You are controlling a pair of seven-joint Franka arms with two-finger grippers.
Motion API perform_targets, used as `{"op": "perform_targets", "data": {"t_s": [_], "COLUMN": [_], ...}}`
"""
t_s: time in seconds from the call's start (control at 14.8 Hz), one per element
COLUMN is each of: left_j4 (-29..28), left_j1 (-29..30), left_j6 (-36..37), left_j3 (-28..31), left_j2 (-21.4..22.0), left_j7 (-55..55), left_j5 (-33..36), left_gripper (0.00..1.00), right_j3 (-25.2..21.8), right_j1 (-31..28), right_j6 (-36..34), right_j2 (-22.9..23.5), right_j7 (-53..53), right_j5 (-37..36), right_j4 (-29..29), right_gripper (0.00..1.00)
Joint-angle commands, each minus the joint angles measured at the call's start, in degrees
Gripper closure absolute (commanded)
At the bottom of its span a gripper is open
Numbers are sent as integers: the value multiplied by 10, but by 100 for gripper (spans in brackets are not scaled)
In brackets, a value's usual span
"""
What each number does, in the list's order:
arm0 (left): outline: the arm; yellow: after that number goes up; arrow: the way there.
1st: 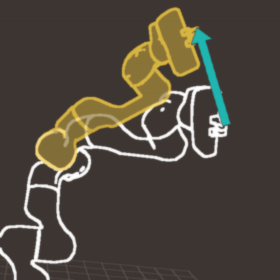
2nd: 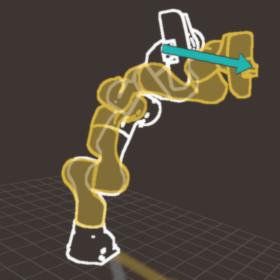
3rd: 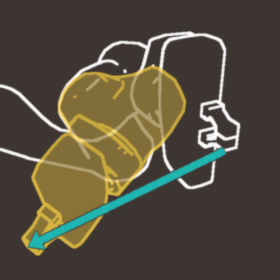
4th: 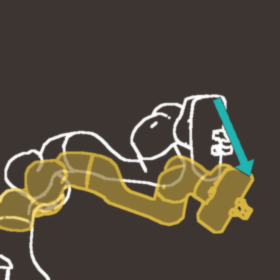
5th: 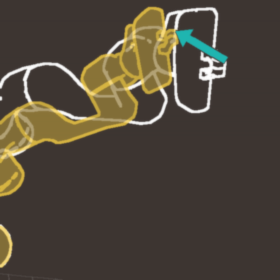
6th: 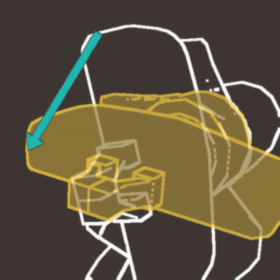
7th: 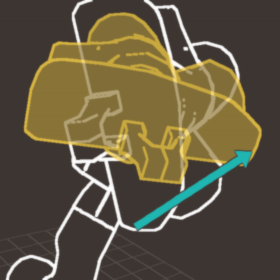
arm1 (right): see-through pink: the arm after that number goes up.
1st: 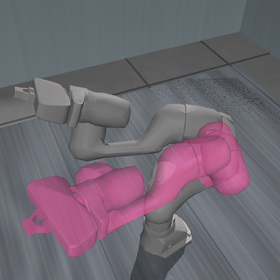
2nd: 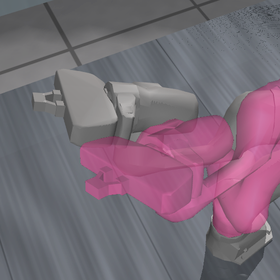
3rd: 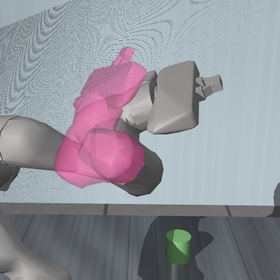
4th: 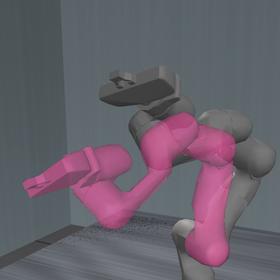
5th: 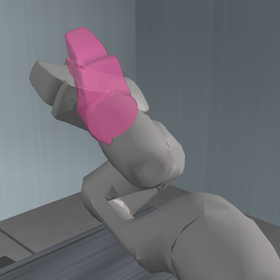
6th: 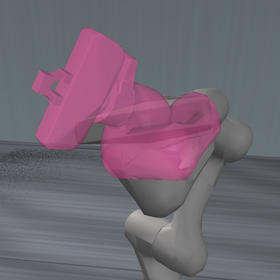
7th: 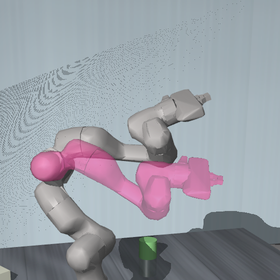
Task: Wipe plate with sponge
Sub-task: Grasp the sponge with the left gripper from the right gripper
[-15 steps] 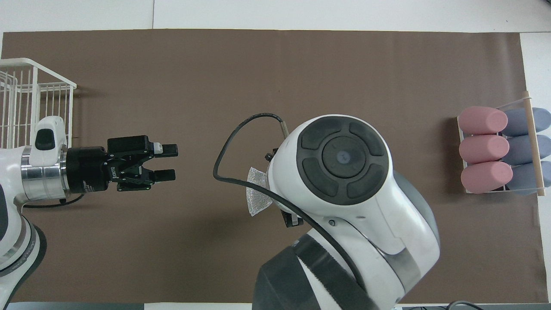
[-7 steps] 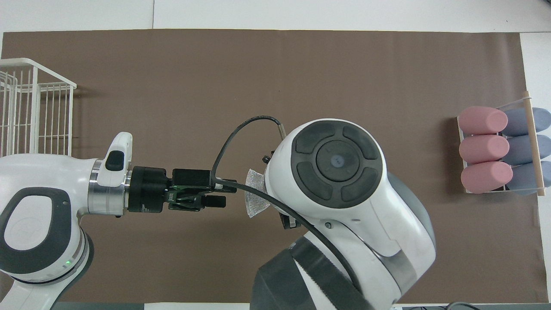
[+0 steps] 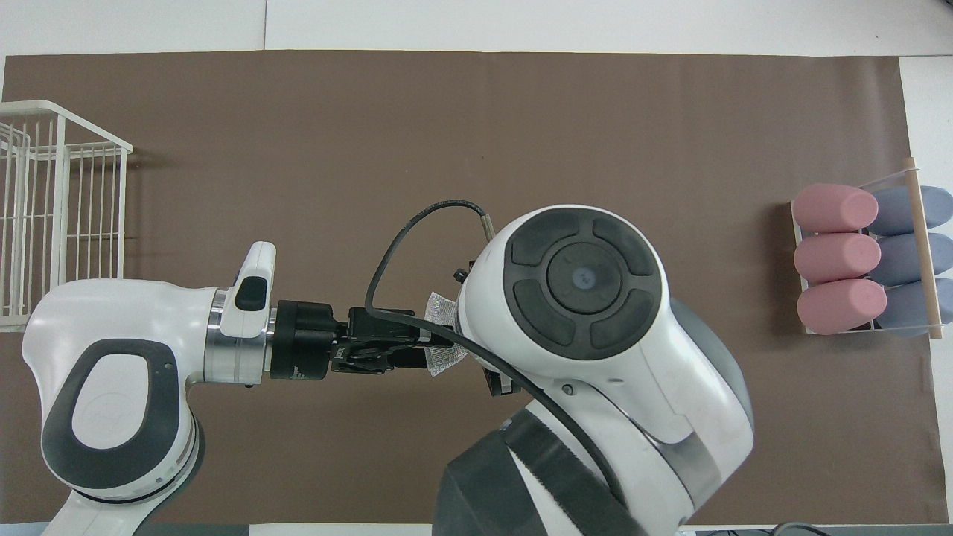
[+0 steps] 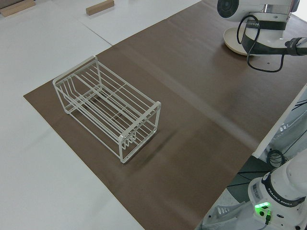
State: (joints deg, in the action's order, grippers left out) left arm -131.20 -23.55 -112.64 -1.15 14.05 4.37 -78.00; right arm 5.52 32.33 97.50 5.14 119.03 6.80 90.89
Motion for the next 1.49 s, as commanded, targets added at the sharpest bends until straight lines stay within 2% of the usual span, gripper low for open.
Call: {"op": "perform_targets", "data": {"t_s": [0.0, 0.07, 0.2, 0.27, 1.15, 1.22, 1.29, 1.35, 1.42], "left_j4": [-7, -8, -7, -8, -13, -13, -13, -13, -15], "left_j1": [-22, -22, -22, -22, -17, -17, -17, -17, -17], "left_j6": [-21, -21, -22, -21, -14, -14, -14, -14, -14], "left_j3": [8, 8, 8, 8, 11, 10, 11, 11, 11], "left_j2": [2, 2, 2, 2, 7, 7, 7, 8, 8], "left_j7": [12, 12, 10, 7, -19, -20, -20, -20, -20], "left_j5": [-14, -14, -20, -22, -22, -22, -22, -22, -22], "left_gripper": [30, 55, 97, 100, 100, 100, 100, 100, 100], "right_j3": [3, 2, 2, 3, 2, 1, 1, 1, 1], "right_j1": [-1, -1, -1, -1, -3, -3, -3, -4, -7], "right_j6": [6, 6, 6, 6, 4, 0, -1, 1, 2], "right_j2": [-4, -4, -4, -4, -7, -12, -14, -14, -14], "right_j7": [14, 14, 13, 13, 0, -27, -43, -45, -50], "right_j5": [-13, -13, -13, -13, -13, -9, -9, -9, -9], "right_j4": [3, 3, 3, 3, 3, 4, 8, 9, 10], "right_gripper": [100, 100, 100, 100, 100, 58, 9, 0, 0]}}
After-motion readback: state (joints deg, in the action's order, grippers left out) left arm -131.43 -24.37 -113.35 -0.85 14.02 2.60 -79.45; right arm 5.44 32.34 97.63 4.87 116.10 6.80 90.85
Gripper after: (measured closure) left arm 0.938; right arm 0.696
